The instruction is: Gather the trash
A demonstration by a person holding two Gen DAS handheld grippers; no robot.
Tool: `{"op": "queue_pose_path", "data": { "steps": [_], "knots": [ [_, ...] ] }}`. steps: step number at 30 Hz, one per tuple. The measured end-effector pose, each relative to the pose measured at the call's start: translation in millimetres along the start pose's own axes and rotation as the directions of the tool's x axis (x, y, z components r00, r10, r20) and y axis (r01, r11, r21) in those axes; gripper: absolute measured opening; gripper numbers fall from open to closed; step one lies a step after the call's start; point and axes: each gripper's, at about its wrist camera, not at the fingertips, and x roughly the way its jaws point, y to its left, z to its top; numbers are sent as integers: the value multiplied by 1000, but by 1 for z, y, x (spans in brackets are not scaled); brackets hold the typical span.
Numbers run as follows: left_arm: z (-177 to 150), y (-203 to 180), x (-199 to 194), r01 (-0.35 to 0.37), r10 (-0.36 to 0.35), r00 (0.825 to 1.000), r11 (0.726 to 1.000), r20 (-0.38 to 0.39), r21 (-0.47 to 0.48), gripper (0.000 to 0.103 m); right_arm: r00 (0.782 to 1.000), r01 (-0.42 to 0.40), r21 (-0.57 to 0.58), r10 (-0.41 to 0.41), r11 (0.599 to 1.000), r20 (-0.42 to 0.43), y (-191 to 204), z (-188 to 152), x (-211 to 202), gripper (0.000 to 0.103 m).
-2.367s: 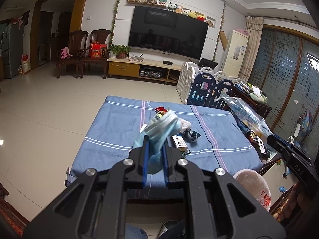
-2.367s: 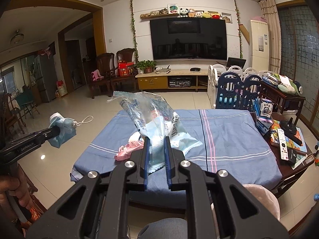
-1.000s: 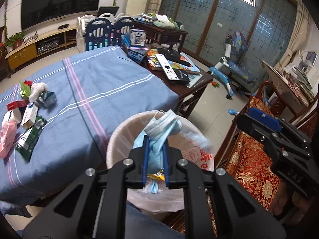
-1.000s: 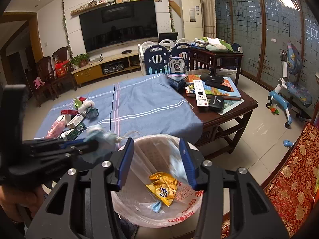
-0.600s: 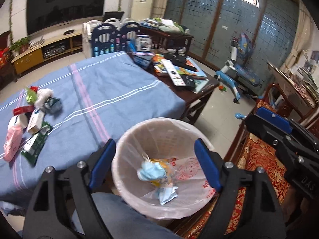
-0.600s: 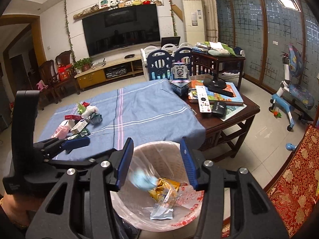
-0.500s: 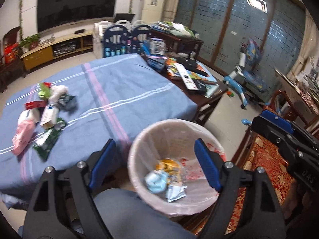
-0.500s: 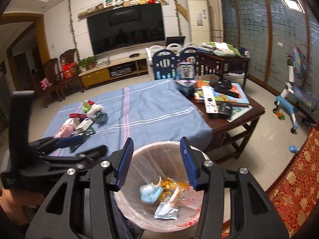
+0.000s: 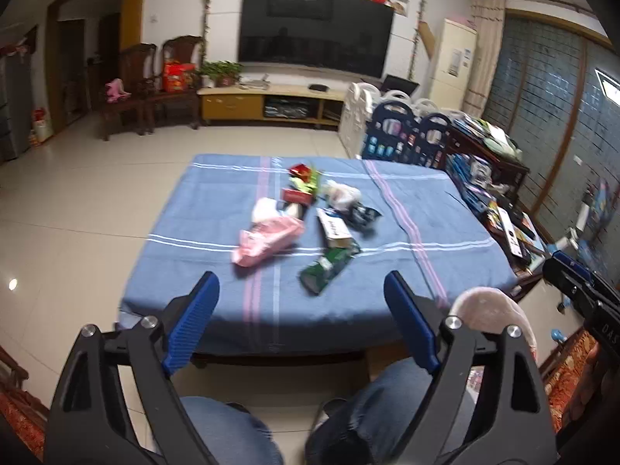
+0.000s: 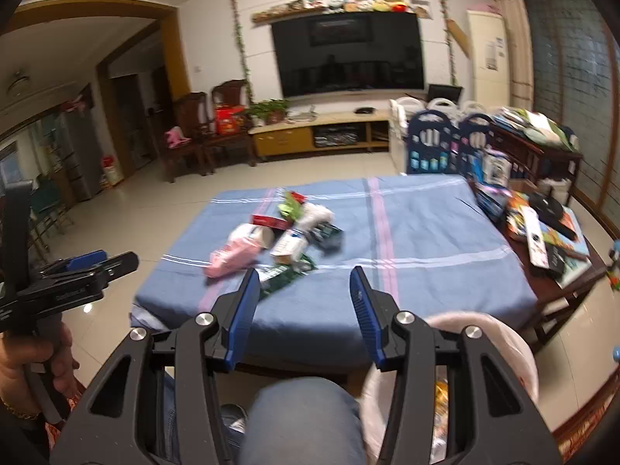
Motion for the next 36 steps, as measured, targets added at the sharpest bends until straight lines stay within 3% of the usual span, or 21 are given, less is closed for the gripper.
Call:
{"op": "queue_pose_path", "data": {
  "steps": [4, 6, 10, 13, 17, 36],
  "knots": [
    [3, 22, -17, -26, 26, 999, 999, 30, -33, 90, 999, -39, -17, 39, 999, 3, 22, 8, 7, 49],
    [3, 26, -20, -25, 26, 999, 999, 28, -31, 90, 999, -42, -23, 42, 999, 1, 29, 8, 9, 57],
    [3, 29, -23, -29, 30, 999, 999, 28, -26, 90, 999, -40, -23, 40, 999, -3, 35, 5, 8, 58],
    [2, 26, -22, -19, 20, 999, 999, 25, -29, 94, 999, -31, -28, 31, 999, -14, 36, 4, 9, 67],
    [2, 20, -22, 7, -6, 999, 999, 33, -32, 100, 1000, -17, -30, 17, 999, -8, 35, 3, 6, 68],
    [-4, 13, -5, 0, -1, 1000, 1000, -6, -18, 100, 1000, -13, -27, 13, 1000, -23, 34, -5, 14, 70]
  ]
}}
